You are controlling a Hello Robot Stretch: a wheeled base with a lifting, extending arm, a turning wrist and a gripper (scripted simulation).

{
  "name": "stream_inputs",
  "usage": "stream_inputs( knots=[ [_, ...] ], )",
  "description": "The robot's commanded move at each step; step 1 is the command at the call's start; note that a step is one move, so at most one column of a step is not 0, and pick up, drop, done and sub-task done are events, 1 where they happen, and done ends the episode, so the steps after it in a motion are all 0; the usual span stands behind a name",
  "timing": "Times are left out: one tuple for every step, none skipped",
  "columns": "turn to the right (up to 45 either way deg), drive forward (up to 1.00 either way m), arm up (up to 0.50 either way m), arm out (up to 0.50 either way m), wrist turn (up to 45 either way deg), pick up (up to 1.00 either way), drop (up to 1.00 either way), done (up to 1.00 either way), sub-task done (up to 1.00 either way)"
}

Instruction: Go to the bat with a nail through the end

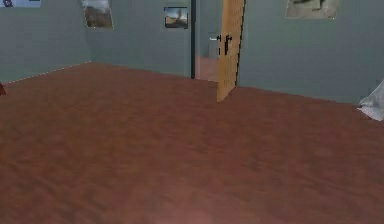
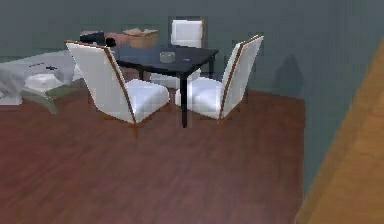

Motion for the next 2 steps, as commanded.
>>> stream_inputs(
  knots=[
    [0.0, 1.0, 0.0, 0.0, 0.0, 0.0, 0.0, 0.0, 0.0],
    [0.0, 1.0, 0.0, 0.0, 0.0, 0.0, 0.0, 0.0, 0.0]
  ],
)
